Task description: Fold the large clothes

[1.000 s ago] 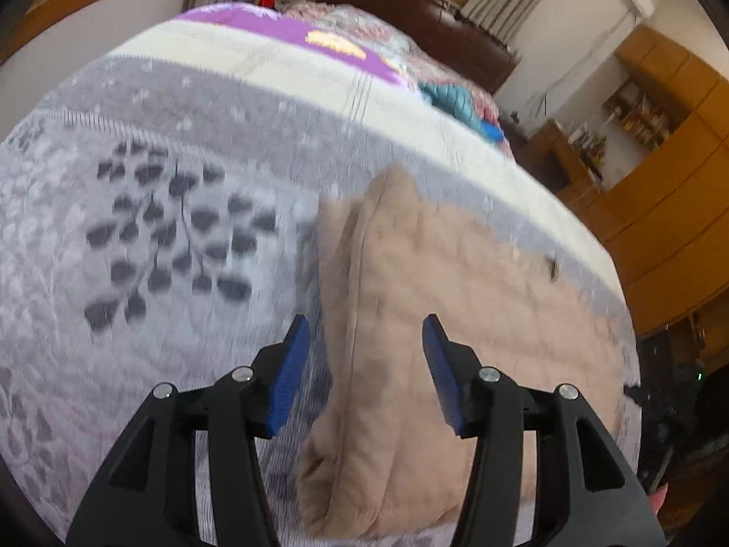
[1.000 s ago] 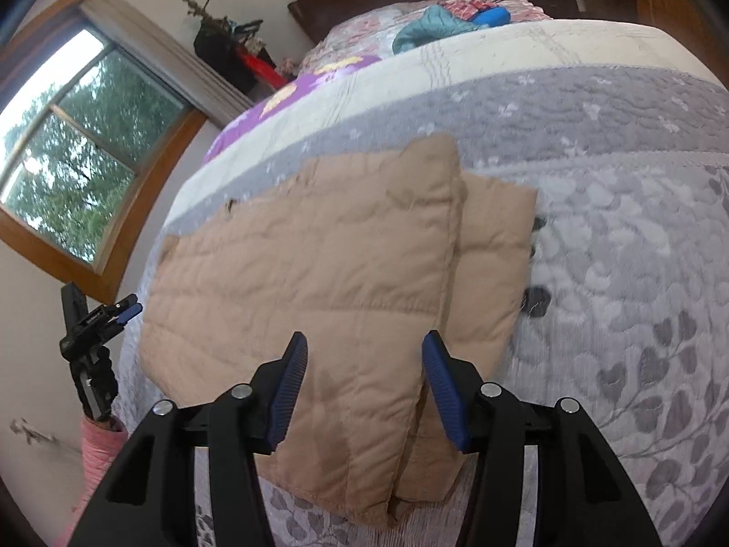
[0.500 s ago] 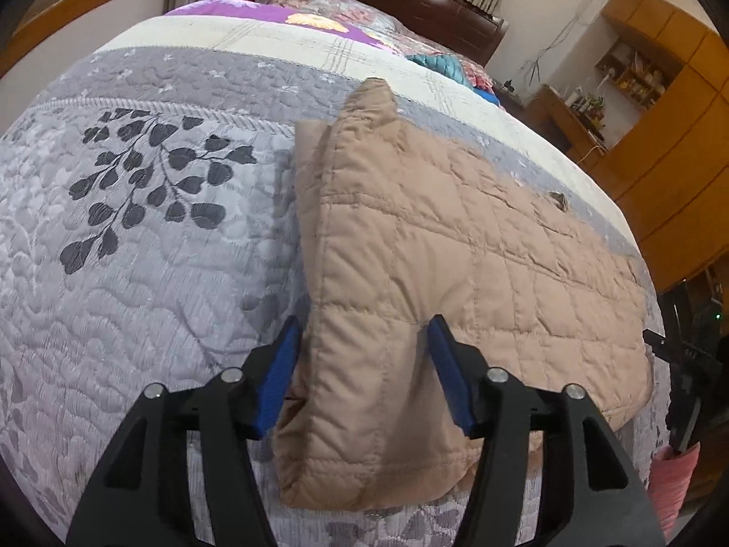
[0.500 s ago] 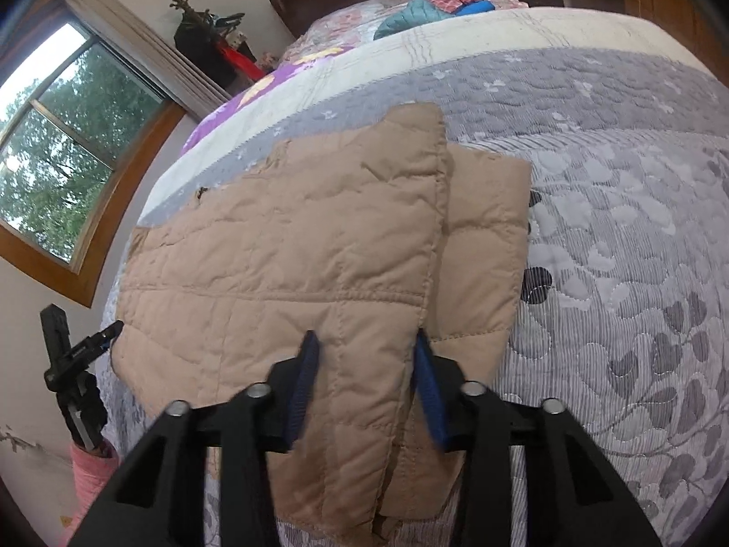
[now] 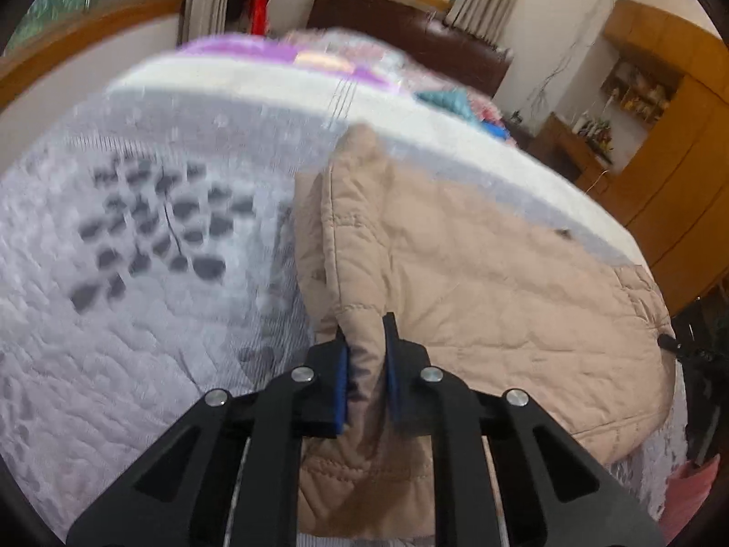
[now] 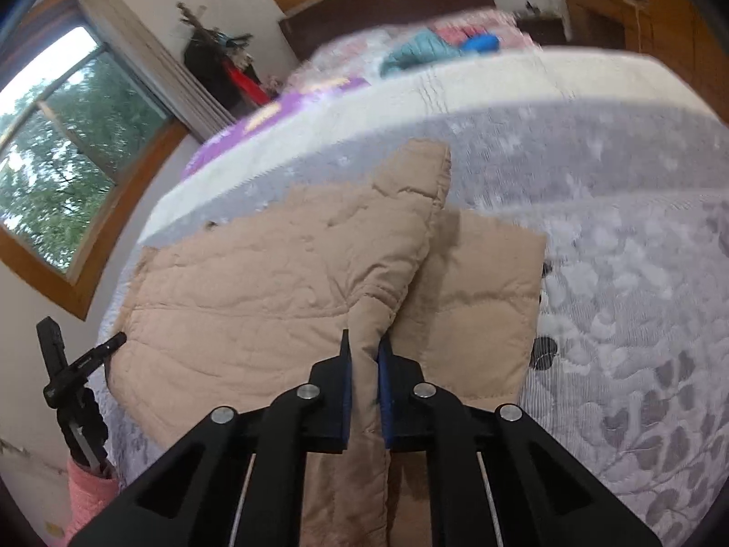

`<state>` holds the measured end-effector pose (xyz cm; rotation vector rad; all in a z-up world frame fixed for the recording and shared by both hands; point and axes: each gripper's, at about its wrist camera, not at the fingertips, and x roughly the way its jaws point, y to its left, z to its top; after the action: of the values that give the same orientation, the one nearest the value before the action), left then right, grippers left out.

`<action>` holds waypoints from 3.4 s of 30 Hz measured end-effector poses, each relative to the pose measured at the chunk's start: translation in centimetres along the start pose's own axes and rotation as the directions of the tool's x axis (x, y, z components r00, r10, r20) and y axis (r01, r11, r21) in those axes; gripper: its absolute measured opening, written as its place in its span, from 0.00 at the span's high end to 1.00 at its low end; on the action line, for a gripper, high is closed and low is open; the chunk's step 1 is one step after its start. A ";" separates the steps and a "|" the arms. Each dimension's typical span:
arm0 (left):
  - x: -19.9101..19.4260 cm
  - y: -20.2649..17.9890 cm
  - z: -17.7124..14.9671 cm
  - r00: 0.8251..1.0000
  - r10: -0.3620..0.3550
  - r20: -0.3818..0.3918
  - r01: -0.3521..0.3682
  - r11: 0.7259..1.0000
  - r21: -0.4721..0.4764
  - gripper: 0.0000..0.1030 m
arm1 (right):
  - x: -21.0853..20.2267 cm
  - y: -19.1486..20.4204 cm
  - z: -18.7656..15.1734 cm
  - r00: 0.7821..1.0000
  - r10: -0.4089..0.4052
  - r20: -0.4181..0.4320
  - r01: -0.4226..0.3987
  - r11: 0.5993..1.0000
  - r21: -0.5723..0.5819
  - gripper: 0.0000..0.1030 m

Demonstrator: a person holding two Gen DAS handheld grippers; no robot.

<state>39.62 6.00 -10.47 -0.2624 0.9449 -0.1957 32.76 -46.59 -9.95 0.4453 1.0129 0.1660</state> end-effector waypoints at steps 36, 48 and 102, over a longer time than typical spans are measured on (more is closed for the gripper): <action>1.3 -10.1 -5.5 0.998 0.037 -0.041 -0.029 0.981 0.193 0.71 | 1.5 9.5 -8.1 0.991 -0.132 -0.007 0.128 0.977 -0.173 0.77; 2.8 -10.3 -6.7 0.997 0.077 -0.026 -0.069 0.969 0.236 0.70 | 3.1 8.6 -9.2 0.991 -0.136 0.012 0.135 0.973 -0.185 0.78; 7.0 -2.9 4.1 0.956 -0.251 -0.152 0.248 0.968 -0.042 0.81 | -0.7 -3.3 -2.5 0.978 0.207 -0.007 -0.204 0.971 0.123 0.83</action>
<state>46.85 1.83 -12.68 -0.3923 1.0694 -0.4435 29.99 -49.13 -11.94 0.6619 0.9989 0.2960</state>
